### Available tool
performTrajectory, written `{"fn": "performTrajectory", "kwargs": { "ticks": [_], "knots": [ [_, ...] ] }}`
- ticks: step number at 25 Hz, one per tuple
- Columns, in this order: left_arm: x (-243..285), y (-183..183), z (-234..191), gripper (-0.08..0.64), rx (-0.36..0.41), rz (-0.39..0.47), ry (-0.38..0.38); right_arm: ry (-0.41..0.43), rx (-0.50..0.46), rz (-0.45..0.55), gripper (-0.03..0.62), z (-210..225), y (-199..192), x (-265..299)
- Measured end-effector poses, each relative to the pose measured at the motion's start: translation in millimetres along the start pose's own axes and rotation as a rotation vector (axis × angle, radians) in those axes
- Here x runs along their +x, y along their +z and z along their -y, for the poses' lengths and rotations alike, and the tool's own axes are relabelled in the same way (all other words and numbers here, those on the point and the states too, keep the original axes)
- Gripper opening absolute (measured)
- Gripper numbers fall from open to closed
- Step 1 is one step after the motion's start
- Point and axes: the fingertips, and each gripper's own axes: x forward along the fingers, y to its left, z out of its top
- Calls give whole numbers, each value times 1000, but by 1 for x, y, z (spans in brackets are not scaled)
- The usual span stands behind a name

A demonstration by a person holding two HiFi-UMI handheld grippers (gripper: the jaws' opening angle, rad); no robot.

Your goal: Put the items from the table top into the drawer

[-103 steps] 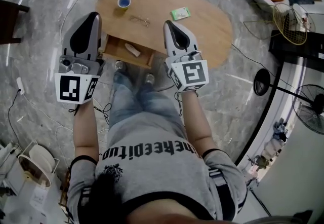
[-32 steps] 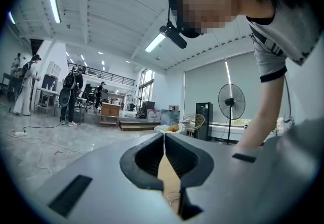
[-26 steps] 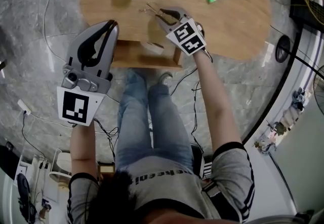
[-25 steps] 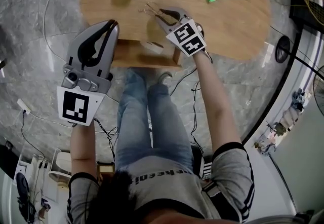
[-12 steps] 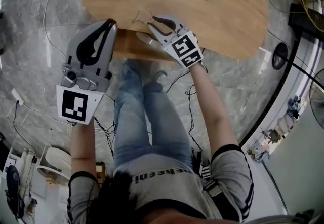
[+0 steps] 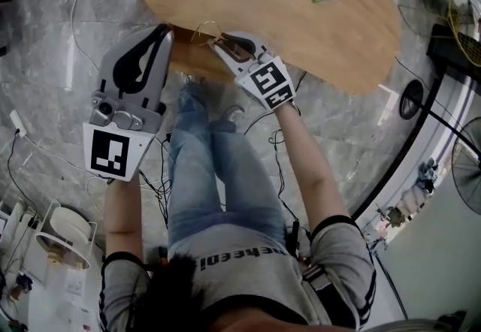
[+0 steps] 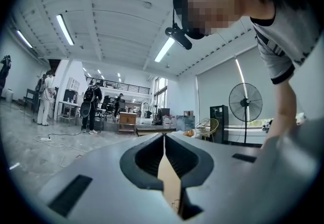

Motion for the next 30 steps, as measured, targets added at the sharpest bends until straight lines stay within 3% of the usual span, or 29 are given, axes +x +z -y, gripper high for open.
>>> {"fn": "performTrajectory", "kwargs": {
  "ticks": [15,24,30],
  "knots": [
    [-46,-15,-17,11,-11,-1,94,-34,-14,-190,94,-33,-80,59],
    [-50,-27,-30,11,-21,-4,104,-35,-42,-313,95,-39,-118,87],
    [-52,-37,-43,11,-33,-12,112,-53,4,-327,95,-33,-126,104]
  ]
}}
